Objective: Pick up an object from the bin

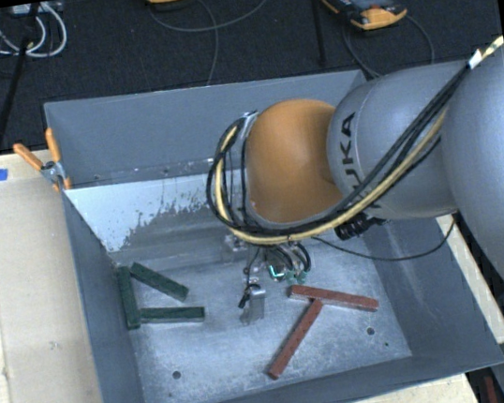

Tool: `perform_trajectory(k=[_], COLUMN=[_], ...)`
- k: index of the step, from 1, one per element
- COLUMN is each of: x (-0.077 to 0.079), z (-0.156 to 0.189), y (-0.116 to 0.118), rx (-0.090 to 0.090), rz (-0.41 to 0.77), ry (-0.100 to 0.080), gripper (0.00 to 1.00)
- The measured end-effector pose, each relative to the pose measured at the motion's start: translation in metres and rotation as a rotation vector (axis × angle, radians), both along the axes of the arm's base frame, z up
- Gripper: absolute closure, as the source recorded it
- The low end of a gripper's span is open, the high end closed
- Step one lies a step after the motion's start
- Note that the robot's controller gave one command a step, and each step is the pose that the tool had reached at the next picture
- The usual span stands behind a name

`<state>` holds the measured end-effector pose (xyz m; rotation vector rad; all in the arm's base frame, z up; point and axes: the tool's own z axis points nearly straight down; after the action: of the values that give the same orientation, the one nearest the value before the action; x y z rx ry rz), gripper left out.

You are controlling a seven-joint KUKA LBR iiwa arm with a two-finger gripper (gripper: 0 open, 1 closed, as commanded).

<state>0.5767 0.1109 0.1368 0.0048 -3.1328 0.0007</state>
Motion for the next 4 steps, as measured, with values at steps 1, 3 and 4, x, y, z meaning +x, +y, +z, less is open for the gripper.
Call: perform_trajectory(k=[1,3,4], x=[0.024,0.025,0.039], z=[-0.071,-0.067,-0.055], y=[0.048,0.092,0.125], rx=[0.001,0.002,-0.001], rz=[-0.099,0.052,0.038], ry=[-0.006,-0.01,-0.011], gripper=[0.0,1.0,1.0])
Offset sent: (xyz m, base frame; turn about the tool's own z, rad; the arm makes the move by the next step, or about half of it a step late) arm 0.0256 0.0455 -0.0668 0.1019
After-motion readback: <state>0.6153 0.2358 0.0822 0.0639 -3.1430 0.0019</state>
